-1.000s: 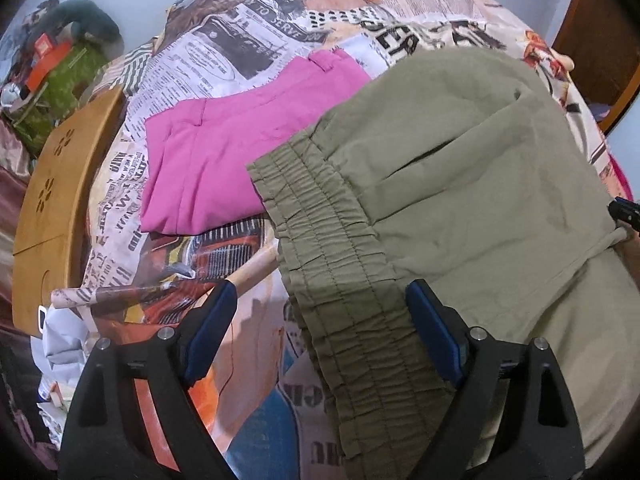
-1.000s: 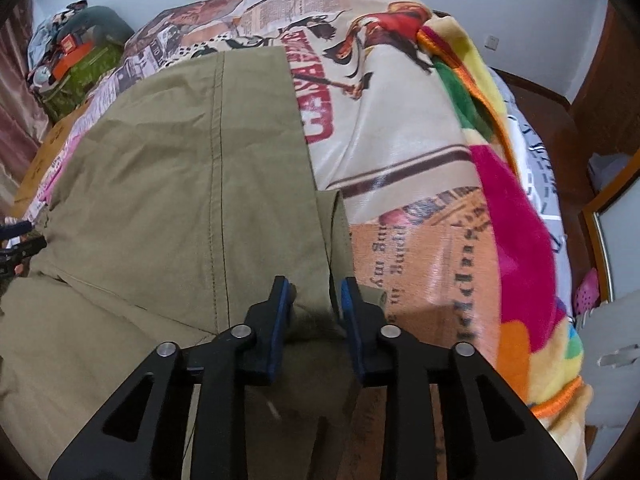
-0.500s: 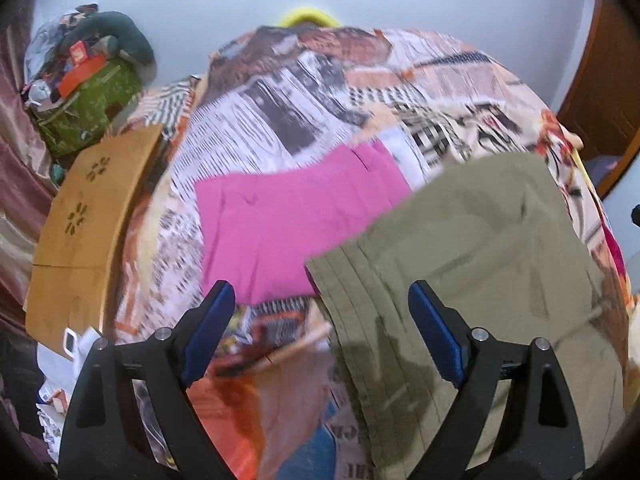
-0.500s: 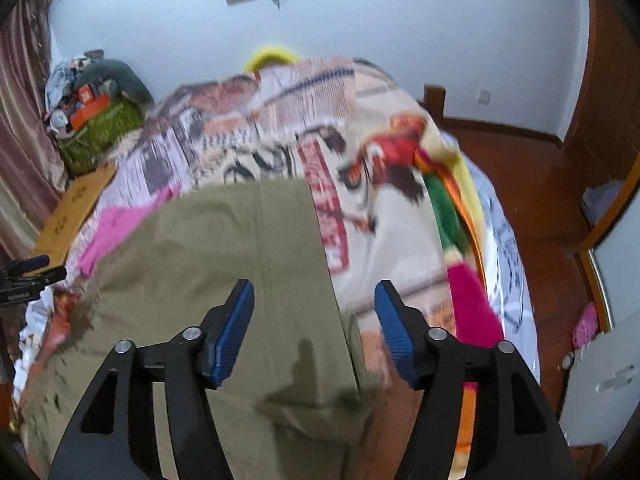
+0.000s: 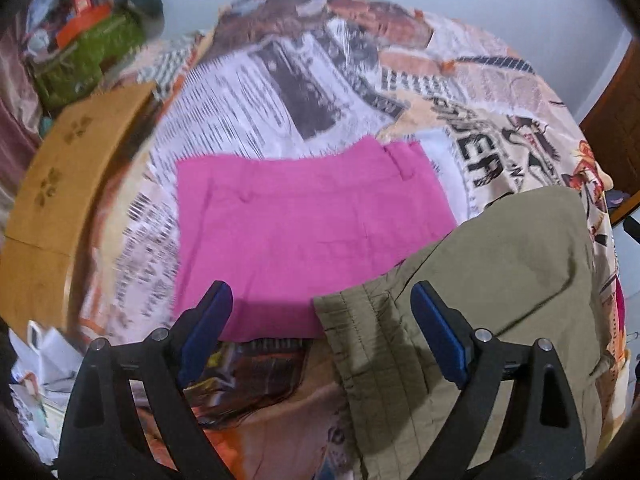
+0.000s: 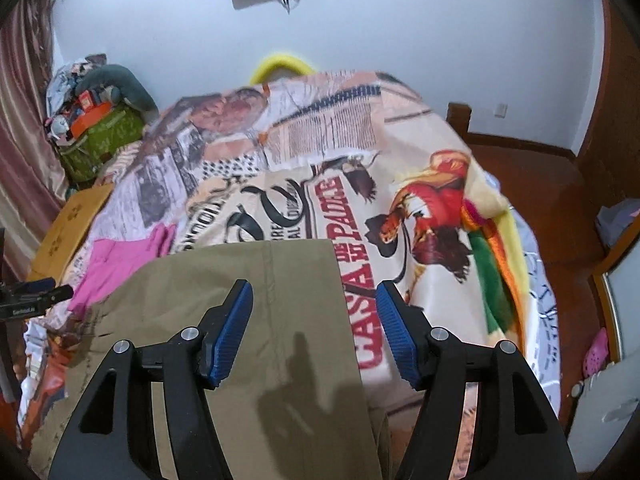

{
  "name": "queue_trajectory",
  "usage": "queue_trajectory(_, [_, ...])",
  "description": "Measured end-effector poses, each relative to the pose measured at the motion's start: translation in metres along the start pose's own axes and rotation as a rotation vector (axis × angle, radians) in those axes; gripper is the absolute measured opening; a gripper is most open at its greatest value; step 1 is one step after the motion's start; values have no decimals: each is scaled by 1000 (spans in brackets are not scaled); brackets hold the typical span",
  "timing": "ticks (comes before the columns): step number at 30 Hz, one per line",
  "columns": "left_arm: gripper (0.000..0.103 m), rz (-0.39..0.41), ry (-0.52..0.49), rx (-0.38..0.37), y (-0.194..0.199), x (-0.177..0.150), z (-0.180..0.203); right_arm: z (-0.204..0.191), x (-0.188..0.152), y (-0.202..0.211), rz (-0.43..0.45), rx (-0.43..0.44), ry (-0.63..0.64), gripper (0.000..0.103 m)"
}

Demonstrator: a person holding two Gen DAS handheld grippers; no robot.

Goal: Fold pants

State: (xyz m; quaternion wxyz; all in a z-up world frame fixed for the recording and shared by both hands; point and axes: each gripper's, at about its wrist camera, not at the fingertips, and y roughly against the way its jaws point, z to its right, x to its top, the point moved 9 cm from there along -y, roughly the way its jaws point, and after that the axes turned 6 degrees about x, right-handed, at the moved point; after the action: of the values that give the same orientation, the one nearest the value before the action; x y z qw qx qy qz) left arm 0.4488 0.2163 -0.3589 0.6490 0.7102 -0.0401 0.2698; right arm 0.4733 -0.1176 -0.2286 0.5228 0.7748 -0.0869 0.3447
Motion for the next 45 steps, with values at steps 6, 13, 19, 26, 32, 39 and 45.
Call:
queue_trajectory(6, [91, -67, -10, -8, -38, -7, 14, 14, 1, -39, -50, 15, -54, 60])
queue_trajectory(13, [92, -89, -14, -61, -49, -13, 25, 12, 4, -76, -94, 49, -75, 60])
queue_trajectory(19, [82, -86, -26, -73, -51, -13, 29, -3, 3, -86, -77, 26, -24, 34])
queue_trajectory(26, [56, -78, -6, -65, -45, -15, 30, -14, 8, -77, -46, -35, 52, 13])
queue_trajectory(32, [52, 7, -28, 0, -8, -5, 24, -18, 24, -40, 35, -32, 53, 12])
queue_trajectory(39, [51, 183, -76, 41, 72, 20, 28, -32, 51, 22, 149, -50, 70, 12])
queue_trajectory(45, [50, 316, -93, 12, 147, 30, 35, -41, 69, 90, 270, -43, 59, 12])
